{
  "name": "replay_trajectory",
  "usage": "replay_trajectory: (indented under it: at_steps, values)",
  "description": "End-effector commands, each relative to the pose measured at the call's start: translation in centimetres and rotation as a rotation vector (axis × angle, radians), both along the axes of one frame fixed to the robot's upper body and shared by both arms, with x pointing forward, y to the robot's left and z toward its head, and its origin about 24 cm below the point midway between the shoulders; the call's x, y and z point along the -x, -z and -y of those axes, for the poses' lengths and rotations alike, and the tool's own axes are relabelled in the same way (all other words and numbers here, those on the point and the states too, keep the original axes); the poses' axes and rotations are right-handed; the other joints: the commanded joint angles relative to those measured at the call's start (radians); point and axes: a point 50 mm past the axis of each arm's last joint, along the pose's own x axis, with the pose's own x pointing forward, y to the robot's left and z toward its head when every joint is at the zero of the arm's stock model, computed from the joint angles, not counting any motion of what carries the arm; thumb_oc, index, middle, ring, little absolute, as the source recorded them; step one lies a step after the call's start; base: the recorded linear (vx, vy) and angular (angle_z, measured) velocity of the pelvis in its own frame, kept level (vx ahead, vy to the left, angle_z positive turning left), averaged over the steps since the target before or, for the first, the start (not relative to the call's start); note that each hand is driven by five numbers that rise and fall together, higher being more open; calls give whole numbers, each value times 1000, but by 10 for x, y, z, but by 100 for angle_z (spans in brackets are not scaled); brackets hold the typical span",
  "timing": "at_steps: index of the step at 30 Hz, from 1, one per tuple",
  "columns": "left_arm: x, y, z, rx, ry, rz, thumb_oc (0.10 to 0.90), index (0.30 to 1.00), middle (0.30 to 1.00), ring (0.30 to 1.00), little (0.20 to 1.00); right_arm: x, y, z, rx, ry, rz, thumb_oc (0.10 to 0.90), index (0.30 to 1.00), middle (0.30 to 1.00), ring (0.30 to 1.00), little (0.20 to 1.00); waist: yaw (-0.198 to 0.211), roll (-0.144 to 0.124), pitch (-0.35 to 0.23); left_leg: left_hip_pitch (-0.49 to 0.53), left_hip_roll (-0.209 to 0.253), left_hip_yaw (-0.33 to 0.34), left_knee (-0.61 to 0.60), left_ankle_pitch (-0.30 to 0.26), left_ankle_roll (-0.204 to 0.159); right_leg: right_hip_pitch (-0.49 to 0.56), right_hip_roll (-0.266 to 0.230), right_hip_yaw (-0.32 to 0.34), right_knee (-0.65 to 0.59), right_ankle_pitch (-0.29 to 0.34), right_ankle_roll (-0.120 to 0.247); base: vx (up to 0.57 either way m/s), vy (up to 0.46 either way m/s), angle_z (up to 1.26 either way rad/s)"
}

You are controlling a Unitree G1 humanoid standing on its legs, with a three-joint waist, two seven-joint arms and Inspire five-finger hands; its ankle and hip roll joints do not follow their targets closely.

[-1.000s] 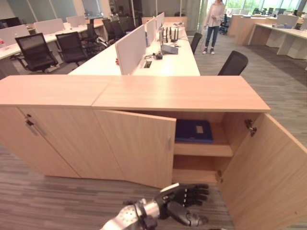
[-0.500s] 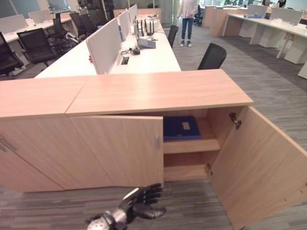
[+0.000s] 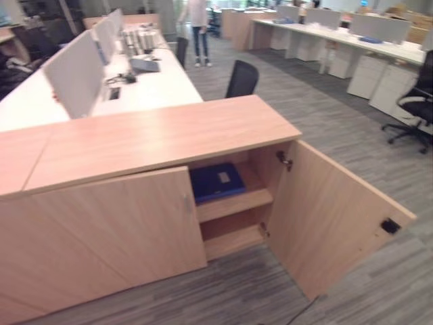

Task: Put the empty folder in the office cabinet

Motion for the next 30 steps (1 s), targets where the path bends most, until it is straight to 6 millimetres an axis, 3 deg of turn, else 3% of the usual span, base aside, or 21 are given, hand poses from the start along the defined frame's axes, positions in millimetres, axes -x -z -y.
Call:
replay_trajectory:
  at_steps: [1, 3, 5, 8, 9, 10, 11, 12, 13, 14, 16, 17, 22, 30]
  values:
    - [24, 3, -2, -18, -78, -49, 800, 900, 900, 900, 900, -42, -30, 43, 161, -7, 120, 800, 900, 900, 900, 900, -11, -21, -24, -30, 19, -80, 75, -76, -7, 45, -16, -16, 14, -77, 73, 37, -19, -17]
    - [29, 3, -4, -26, -97, -64, 800, 900, 900, 900, 900, -50, -39, 53, 194, 2, 159, 800, 900, 900, 900, 900, -13, -23, -25, -34, 18, -73, 78, -73, -8, 40, -16, -12, 14, -75, 73, 15, -21, -15]
    - [41, 2, -10, -39, -156, -95, 800, 900, 900, 900, 900, -82, -84, 95, 337, -7, 293, 800, 900, 900, 900, 900, -17, -26, -15, -33, 21, -60, 99, -81, -11, 42, -15, -8, 14, -74, 74, 15, -43, -9]
    - [42, 1, -15, -38, -201, -89, 800, 900, 900, 900, 900, -115, -146, 133, 491, -33, 432, 800, 900, 900, 900, 900, -20, -25, -8, -32, 24, -54, 105, -79, -17, 45, -14, -7, 14, -73, 74, 17, -40, -16]
    - [37, 0, -19, -42, -210, -72, 800, 900, 900, 900, 900, -139, -194, 152, 581, -63, 531, 800, 900, 900, 900, 900, -18, -27, -7, -29, 25, -55, 98, -74, -22, 48, -14, -12, 13, -73, 75, 28, -34, -2]
    - [36, -1, -20, -44, -209, -68, 800, 900, 900, 900, 900, -145, -203, 154, 594, -72, 545, 800, 900, 900, 900, 900, -16, -26, -5, -26, 27, -55, 98, -77, -23, 53, -12, -14, 14, -76, 77, 44, -54, -1]
    - [33, -3, -30, -79, -176, -62, 800, 900, 900, 900, 900, -154, -271, 179, 701, -47, 622, 800, 900, 900, 900, 900, 15, -45, -10, -26, 29, -64, 97, -73, -30, 61, -12, -24, 11, -79, 77, 20, -40, 3]
    - [30, -2, -24, -57, -175, -49, 800, 900, 900, 900, 900, -163, -222, 156, 649, -93, 543, 800, 900, 900, 900, 900, 14, -34, 1, -27, 28, -73, 103, -74, -28, 64, -14, -30, 12, -80, 77, 8, -38, 1]
    - [27, -2, -22, -51, -175, -39, 800, 900, 900, 900, 900, -165, -199, 143, 610, -99, 524, 800, 900, 900, 900, 900, 16, -29, 4, -29, 27, -74, 104, -74, -27, 67, -15, -33, 12, -80, 76, -9, -16, 6]
    - [26, -2, -22, -57, -171, -36, 800, 900, 900, 900, 900, -174, -190, 131, 598, -142, 527, 800, 900, 900, 900, 900, 13, -26, 8, -29, 26, -75, 105, -74, -25, 68, -16, -32, 13, -80, 74, 7, -11, 16]
    - [24, -3, -23, -71, -178, -26, 800, 900, 900, 900, 900, -208, -212, 109, 658, -278, 670, 800, 900, 900, 900, 900, 3, -18, 13, -25, 24, -74, 102, -78, -22, 70, -17, -31, 13, -83, 72, 13, -10, 18]
    - [23, -3, -23, -74, -179, -21, 800, 900, 900, 900, 900, -213, -218, 105, 677, -292, 708, 800, 900, 900, 900, 900, 4, -19, 13, -27, 22, -75, 101, -77, -21, 69, -18, -32, 12, -82, 70, 0, 0, 0]
    - [22, -2, -21, -63, -157, -18, 800, 900, 900, 900, 900, -222, -227, 102, 678, -281, 775, 800, 900, 900, 900, 900, 19, -16, 27, -32, 21, -88, 109, -77, -23, 80, -23, -45, 14, -89, 65, -4, -17, 5]
    - [31, -3, -25, -67, -160, -48, 800, 900, 900, 900, 900, -248, -231, 76, 590, -464, 808, 800, 900, 900, 900, 900, 34, -14, 39, -23, 23, -95, 107, -76, -29, 99, -21, -55, 12, -97, 60, 2, -6, 2]
